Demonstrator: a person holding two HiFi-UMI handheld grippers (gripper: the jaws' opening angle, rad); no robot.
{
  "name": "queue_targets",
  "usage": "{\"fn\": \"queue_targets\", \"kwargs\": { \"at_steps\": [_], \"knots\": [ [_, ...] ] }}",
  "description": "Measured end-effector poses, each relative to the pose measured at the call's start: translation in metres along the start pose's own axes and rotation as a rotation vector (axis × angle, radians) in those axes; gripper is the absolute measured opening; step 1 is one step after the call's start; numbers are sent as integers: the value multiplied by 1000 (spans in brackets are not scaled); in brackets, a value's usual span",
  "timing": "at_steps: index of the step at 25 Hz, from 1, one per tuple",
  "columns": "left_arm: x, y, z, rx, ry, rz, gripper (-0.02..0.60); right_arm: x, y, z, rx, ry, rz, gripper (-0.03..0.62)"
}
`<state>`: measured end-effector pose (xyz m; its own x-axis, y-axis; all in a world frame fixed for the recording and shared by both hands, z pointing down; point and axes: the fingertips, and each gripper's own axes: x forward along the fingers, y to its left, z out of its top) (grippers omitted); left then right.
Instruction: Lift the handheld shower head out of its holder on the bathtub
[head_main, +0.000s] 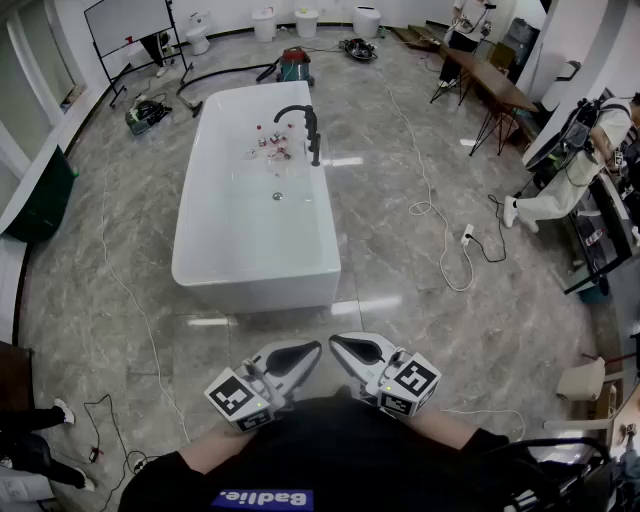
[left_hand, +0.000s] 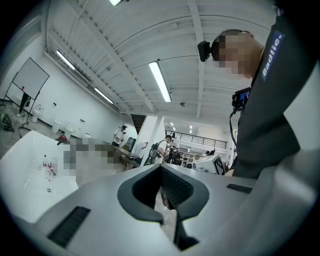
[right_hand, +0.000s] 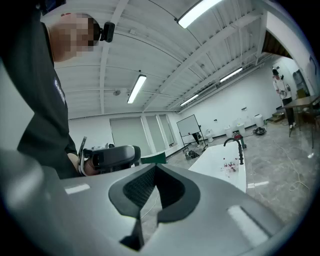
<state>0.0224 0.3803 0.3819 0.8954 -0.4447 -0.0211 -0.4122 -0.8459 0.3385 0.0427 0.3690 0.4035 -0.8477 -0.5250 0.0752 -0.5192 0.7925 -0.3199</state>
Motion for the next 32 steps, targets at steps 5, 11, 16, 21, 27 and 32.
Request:
{"fn": "queue_targets", "kwargs": {
  "at_steps": [5, 11, 16, 21, 27, 32],
  "knots": [
    [0, 0, 4, -6, -46, 14, -6, -2, -1, -11, -7, 5, 1, 0],
    [4, 1, 7, -1, -62, 27, -6, -3, -3, -7, 23, -7, 5, 0],
    [4, 1, -2, 8, -32, 37, -6, -5, -4, -6, 24, -17, 25, 0],
    [17, -5, 10, 4, -49, 56, -6, -15, -20, -2, 32, -50, 19, 2],
    [33, 4, -4, 20, -55, 97, -6, -21, -47, 5, 16, -37, 34, 2],
    [42, 39, 9, 35, -82, 109, -6, -1, -78, 5, -20, -22, 26, 2]
  ]
}}
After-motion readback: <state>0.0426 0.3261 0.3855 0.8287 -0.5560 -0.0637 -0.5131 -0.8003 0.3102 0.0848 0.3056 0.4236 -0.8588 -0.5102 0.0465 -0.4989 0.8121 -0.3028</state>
